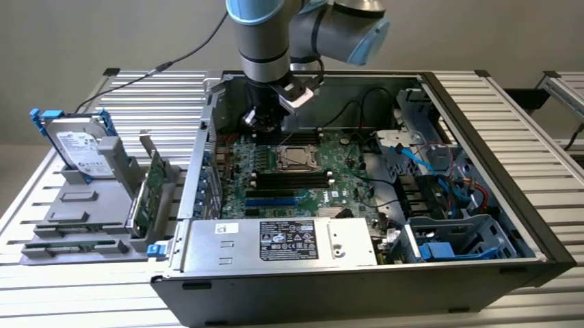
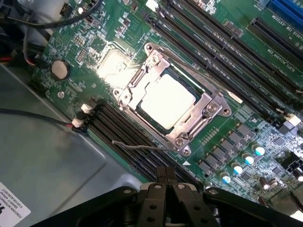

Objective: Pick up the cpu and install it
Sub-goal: 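Install the first cpu locking lever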

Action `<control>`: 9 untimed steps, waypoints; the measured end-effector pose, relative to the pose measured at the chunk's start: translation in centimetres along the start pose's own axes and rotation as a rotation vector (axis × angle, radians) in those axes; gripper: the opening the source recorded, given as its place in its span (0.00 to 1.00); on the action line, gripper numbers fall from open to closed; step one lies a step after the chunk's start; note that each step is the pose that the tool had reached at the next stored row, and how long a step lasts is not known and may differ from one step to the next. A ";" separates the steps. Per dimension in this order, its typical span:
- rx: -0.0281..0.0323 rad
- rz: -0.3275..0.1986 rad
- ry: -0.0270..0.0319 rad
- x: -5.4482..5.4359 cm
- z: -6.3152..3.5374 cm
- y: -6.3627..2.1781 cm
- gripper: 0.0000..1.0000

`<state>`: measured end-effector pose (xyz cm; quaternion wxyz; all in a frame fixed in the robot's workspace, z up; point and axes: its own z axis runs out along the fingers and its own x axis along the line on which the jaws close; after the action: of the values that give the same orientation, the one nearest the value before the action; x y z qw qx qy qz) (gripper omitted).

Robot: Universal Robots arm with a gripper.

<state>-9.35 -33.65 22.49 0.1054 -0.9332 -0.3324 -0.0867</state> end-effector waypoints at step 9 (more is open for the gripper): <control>0.0128 -0.053 -0.0076 -0.4 0.25 0.46 0.11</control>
<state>-9.34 -34.18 22.09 0.1078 -0.9236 -0.3581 -0.0838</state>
